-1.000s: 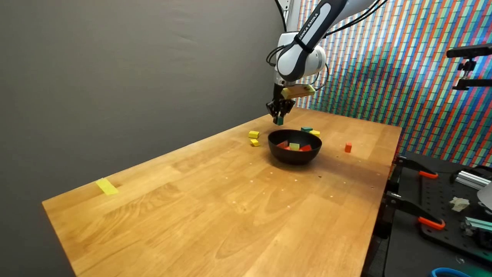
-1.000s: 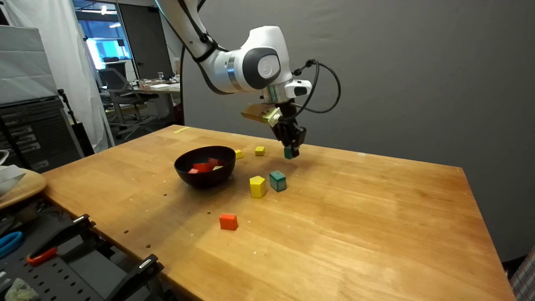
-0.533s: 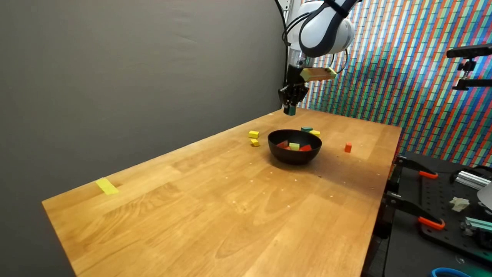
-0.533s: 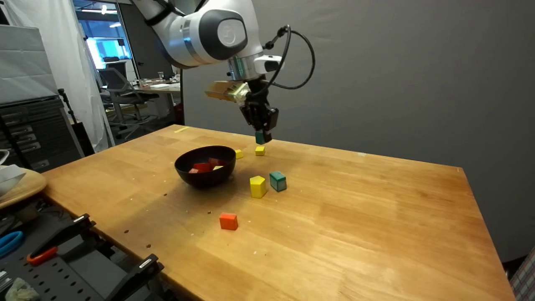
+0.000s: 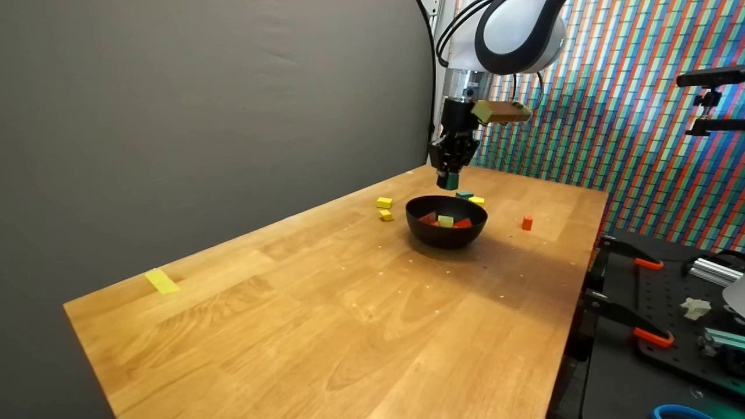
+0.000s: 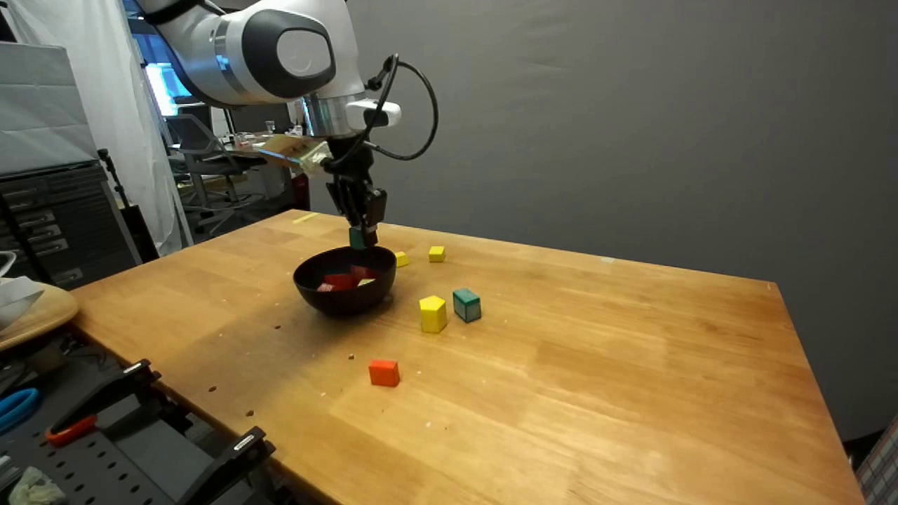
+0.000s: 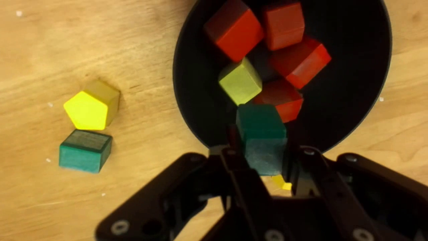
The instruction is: Put all the toy blocks into the bowl.
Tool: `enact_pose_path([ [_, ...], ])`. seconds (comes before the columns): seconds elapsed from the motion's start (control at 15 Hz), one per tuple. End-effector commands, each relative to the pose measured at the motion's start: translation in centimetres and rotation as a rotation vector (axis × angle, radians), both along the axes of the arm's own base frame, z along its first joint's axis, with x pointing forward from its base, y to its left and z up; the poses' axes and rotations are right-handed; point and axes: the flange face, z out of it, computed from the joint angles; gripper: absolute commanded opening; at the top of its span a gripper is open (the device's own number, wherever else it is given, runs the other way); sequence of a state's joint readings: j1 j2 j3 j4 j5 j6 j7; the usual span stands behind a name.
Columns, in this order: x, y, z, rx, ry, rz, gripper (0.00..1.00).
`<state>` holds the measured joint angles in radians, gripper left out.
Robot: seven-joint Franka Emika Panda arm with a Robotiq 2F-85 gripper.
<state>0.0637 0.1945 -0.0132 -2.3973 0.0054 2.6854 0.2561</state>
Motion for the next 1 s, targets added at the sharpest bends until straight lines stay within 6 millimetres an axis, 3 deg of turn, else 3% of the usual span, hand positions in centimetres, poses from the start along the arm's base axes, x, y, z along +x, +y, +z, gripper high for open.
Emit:
enact_pose_path([
  [0.0, 0.1, 0.7, -1.1, 0.007, 0.01, -0.061, 0.13],
  [0.07, 0.1, 0.7, -1.5, 0.016, 0.02, -0.076, 0.18],
  [0.13, 0.2, 0.5, -2.1, 0.015, 0.033, -0.112, 0.54],
  [0.27, -0.1, -0.1, -2.3, 0.007, 0.023, -0.163, 0.59],
  [0.47, -0.8, -1.7, -0.7, 0.03, -0.023, -0.236, 0.84],
  [0.6, -1.3, -4.1, 0.7, 0.018, -0.099, -0.321, 1.0],
  [0.73, -2.0, -7.5, 1.4, 0.008, -0.137, -0.419, 1.0],
  [0.93, -2.9, -12.6, 0.5, -0.045, -0.166, -0.566, 1.0],
])
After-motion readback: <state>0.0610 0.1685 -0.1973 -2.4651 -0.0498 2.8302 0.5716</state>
